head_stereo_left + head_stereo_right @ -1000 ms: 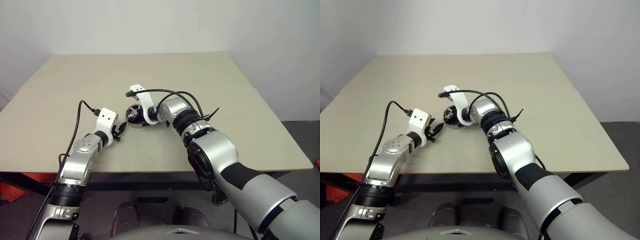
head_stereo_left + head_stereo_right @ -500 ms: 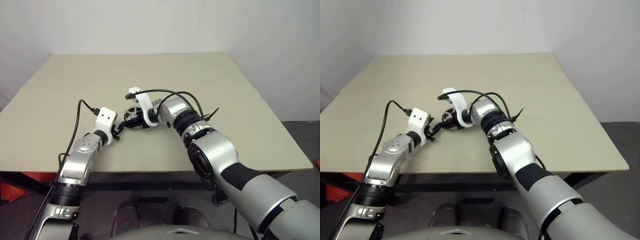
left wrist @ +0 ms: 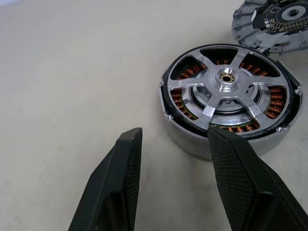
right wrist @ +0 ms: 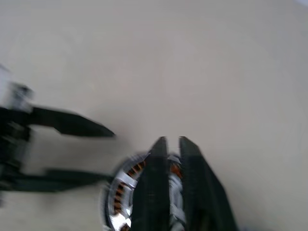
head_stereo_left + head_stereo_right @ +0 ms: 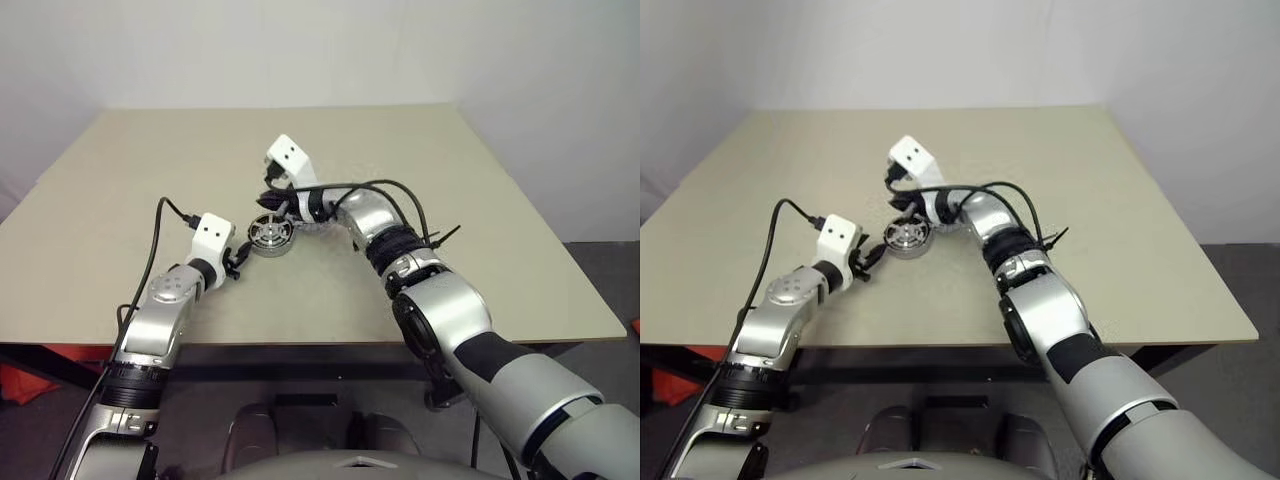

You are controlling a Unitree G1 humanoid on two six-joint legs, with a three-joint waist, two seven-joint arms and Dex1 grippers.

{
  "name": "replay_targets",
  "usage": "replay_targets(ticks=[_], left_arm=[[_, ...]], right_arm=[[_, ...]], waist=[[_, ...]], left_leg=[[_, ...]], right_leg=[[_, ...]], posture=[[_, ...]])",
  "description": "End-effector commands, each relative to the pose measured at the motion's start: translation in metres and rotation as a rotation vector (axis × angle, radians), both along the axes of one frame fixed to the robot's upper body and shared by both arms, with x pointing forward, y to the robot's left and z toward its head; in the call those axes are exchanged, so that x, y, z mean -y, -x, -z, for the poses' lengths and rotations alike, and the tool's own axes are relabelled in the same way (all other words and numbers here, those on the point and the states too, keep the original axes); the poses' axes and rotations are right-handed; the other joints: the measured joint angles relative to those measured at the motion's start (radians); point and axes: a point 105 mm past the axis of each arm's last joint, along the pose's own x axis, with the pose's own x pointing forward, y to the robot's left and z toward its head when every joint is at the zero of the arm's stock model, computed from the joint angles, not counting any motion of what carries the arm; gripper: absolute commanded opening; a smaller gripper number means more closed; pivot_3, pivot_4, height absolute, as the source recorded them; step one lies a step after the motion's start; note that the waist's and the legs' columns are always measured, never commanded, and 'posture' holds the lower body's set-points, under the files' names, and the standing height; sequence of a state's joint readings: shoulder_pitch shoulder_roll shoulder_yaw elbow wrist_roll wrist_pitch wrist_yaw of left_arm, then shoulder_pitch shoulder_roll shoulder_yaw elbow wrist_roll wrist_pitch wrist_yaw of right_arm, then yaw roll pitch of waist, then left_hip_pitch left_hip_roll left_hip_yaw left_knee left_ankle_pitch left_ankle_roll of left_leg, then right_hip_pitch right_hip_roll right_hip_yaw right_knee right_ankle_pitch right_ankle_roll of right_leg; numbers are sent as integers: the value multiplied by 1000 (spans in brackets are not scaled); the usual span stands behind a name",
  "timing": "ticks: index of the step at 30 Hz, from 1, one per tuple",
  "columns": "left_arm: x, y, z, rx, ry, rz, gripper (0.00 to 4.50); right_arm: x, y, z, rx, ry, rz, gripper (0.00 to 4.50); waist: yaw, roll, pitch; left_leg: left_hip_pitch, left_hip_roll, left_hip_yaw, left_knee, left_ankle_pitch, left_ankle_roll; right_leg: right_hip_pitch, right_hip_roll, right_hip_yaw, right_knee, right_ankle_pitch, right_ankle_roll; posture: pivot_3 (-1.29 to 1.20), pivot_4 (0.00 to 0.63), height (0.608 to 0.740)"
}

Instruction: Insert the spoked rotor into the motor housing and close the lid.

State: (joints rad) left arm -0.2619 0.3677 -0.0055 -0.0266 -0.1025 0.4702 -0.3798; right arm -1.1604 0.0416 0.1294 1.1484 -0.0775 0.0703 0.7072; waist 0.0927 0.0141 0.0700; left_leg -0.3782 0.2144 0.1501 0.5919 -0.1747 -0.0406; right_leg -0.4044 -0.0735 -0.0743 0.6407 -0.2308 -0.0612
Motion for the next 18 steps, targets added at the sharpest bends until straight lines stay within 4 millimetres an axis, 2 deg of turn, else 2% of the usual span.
replay_targets(ticks=[1,10,13,16,18], left_arm=[[-1,-5,-15,56,-15,10,2273],[-2,-3,-14,49,-18,9,2273],[-2,-2,-14,51,-15,3,2273],[-4,-1,-14,51,-17,0,2273],[-4,-1,-14,50,-19,-1,2273]], right_arm=[[0,-6,-5,101,18,37,22],[-5,-7,-3,88,-36,79,22],[-4,-2,22,24,-26,124,22],[-6,12,53,-17,20,105,22],[-7,17,61,-23,31,89,22]], waist=[[-1,0,0],[-2,0,0],[-2,0,0],[-1,0,0],[-2,0,0]], left_leg=[[0,0,0,0,0,0],[-1,0,0,0,0,1],[0,0,0,0,0,1],[0,0,0,0,0,1],[1,-1,0,0,0,1]], right_leg=[[0,0,0,0,0,0],[-1,0,0,0,0,0],[0,0,0,0,0,0],[1,0,0,0,0,0],[1,0,0,0,0,0]], posture=[[0,0,740],[0,0,740],[0,0,740],[0,0,740],[0,0,740]])
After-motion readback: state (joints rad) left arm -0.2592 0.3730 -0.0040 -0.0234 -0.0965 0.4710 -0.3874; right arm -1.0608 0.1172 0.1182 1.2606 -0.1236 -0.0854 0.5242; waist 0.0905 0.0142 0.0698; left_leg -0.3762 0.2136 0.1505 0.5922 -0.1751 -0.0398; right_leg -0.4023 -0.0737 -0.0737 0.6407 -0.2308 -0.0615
